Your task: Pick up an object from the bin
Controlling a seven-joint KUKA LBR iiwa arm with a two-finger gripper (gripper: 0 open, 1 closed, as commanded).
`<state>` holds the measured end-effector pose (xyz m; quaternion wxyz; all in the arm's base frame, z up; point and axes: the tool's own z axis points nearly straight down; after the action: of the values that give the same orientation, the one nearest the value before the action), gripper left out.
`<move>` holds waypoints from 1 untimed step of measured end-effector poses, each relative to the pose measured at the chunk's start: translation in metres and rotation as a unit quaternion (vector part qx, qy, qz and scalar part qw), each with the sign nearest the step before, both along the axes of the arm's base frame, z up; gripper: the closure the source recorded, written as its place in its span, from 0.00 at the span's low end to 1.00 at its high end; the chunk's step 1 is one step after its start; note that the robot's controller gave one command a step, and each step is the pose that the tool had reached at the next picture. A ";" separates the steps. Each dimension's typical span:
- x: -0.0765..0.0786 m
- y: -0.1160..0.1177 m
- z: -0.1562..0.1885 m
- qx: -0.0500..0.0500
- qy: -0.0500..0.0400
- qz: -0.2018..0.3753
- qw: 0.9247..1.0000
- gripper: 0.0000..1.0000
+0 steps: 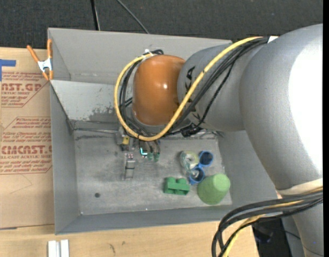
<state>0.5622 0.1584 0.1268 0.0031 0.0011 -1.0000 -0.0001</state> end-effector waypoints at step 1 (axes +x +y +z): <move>0.025 -0.004 -0.021 0.000 -0.004 0.032 0.999 0.00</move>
Offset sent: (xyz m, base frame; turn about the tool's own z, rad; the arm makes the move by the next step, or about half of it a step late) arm 0.0250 -0.0041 -0.0199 -0.0633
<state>0.5876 0.1548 0.1055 -0.0010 0.0334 -0.9994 0.0000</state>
